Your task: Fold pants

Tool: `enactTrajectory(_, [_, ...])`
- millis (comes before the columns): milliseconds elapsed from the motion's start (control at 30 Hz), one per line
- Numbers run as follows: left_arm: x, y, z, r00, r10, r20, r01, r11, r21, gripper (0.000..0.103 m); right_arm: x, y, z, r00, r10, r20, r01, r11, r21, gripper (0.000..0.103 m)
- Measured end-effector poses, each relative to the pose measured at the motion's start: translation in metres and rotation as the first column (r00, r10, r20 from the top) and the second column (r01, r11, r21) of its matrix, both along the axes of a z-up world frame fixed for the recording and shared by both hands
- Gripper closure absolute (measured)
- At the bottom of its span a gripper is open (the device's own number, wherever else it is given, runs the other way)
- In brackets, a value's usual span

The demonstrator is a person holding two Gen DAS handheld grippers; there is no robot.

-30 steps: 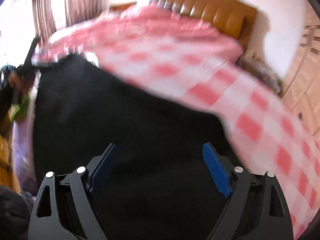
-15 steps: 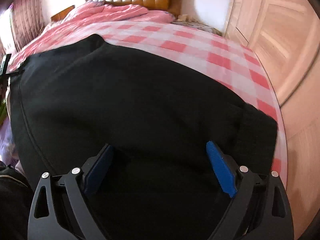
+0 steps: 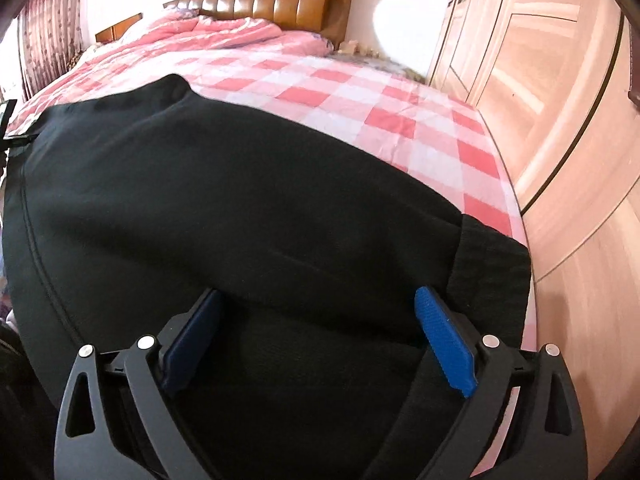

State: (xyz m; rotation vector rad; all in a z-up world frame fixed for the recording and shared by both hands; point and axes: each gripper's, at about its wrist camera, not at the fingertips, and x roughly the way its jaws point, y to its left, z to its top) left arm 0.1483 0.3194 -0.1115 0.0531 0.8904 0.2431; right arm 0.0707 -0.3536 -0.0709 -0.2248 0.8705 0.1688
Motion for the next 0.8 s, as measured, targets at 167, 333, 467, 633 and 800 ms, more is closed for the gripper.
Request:
enactTrajectory(167, [-0.034,0.0,0.027,0.993,0.016,0.114,-0.008,0.997,-0.077,0.004,-0.015,0.015,0.016,0.997,-0.07,0.034,0.073,0.993,-0.091,0.01])
enactTrajectory(333, [-0.089,0.056,0.044,0.974,0.138,0.179,-0.063,0.927,-0.37,0.002,-0.037,0.066,0.065,0.979,-0.03,0.204,0.036,0.999,-0.025,0.008])
enactTrajectory(467, [-0.107,0.105,0.019,0.964,0.256,0.065,-0.177,0.809,-0.561,0.002,-0.018,0.155,0.066,0.966,0.172,0.196,-0.175,0.985,0.001,0.008])
enactTrajectory(633, [-0.111,0.115,0.009,0.966,0.23,0.12,-0.073,0.685,-0.725,0.002,0.021,0.295,0.058,0.888,0.429,0.164,-0.447,0.89,0.094,0.008])
enactTrajectory(800, [-0.081,0.123,-0.002,0.965,0.242,0.101,-0.07,0.609,-0.79,0.003,0.036,0.404,0.053,0.797,0.589,0.135,-0.6,0.797,0.062,0.008])
